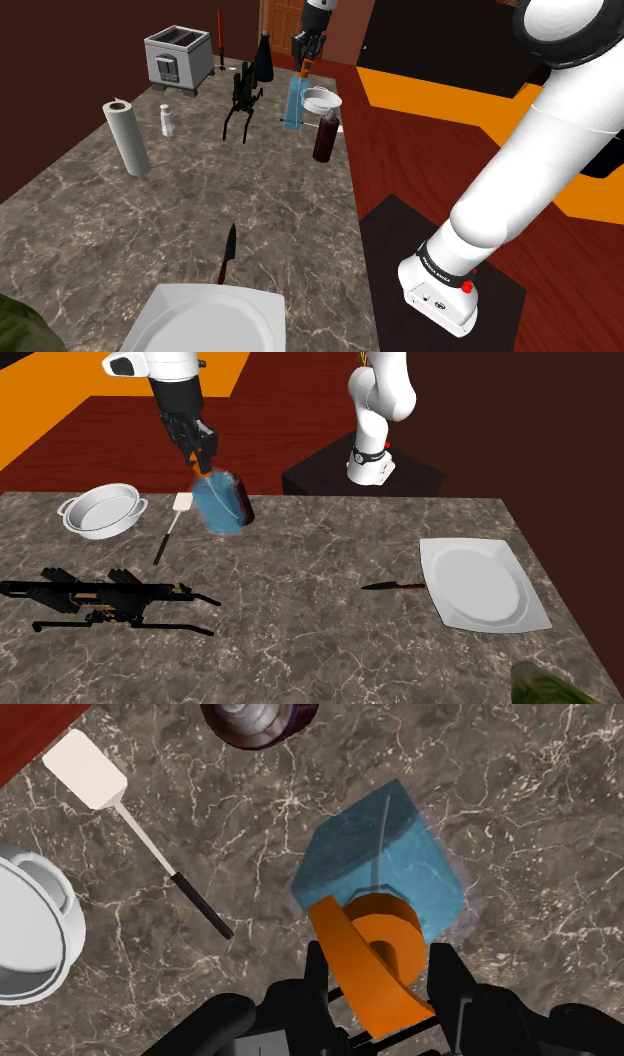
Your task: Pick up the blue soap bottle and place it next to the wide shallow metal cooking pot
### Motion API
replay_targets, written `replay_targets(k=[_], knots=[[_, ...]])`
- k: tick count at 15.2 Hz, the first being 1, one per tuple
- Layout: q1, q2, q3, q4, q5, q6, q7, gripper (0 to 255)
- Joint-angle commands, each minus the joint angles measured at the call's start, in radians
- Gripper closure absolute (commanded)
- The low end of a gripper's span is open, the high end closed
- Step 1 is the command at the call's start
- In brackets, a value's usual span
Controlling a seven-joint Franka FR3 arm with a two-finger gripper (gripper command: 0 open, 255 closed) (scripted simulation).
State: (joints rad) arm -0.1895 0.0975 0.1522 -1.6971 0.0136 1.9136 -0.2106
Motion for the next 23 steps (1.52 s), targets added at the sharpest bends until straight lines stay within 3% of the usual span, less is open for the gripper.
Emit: replay_targets(k=[1,8,15,23], knots=[[-0.024,0.008,-0.019,0.013,0.006,-0.005,-0.046,255],[-0.110,0.068,-0.084,0.094,0.027,-0.032,-0.202,255],[-0.201,0.179,-0.138,0.249,0.050,-0.085,-0.348,255],[-0.200,0.178,-0.137,0.141,0.052,0.022,-0.355,255]])
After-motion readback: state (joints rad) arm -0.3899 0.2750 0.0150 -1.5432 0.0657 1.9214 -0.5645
